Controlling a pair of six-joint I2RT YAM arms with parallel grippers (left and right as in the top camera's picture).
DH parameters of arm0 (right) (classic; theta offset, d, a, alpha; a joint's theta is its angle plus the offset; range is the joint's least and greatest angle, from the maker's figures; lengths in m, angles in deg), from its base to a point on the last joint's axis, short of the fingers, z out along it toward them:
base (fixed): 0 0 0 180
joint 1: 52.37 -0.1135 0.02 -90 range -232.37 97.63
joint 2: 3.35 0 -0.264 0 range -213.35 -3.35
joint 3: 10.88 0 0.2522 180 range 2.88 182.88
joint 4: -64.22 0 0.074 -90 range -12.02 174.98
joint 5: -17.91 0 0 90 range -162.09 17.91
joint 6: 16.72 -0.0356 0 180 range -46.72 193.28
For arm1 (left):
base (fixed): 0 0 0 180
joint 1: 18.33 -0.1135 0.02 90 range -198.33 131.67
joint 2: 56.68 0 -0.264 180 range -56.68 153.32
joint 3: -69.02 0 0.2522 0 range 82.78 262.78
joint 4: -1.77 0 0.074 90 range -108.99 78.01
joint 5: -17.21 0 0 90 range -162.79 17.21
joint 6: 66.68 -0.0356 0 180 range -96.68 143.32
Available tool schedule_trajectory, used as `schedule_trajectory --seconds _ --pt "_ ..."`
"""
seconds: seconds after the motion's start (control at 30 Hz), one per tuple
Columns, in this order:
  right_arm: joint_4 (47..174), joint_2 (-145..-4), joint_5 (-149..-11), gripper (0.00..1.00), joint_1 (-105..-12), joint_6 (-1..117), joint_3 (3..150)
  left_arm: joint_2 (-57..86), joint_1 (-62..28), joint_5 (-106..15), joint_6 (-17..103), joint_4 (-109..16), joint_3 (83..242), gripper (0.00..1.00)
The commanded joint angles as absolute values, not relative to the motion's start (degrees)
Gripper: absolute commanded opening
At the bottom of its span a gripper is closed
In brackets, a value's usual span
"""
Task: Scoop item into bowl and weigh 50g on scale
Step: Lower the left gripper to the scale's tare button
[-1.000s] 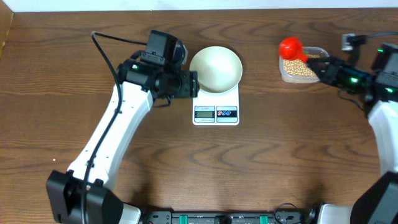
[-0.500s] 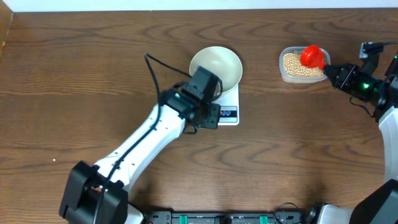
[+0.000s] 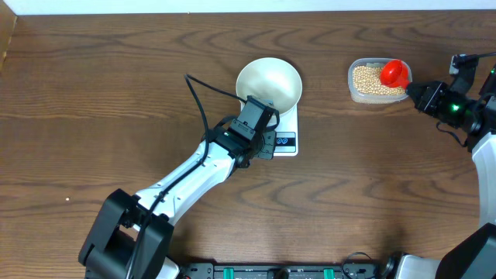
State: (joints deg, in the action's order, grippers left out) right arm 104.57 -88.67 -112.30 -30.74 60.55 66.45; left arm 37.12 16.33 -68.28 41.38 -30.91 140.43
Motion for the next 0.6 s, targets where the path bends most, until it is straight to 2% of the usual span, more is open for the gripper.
schedule_trajectory --seconds 0.0,0.57 --pt "104.66 -87.99 -112.08 0.01 -30.61 61.79 67.39 38.21 16.37 -69.42 35.00 -29.10 140.06 0.07" --pt "105.27 -87.99 -111.84 0.01 -30.66 63.32 67.37 44.05 17.77 -68.76 29.51 -23.08 140.06 0.08"
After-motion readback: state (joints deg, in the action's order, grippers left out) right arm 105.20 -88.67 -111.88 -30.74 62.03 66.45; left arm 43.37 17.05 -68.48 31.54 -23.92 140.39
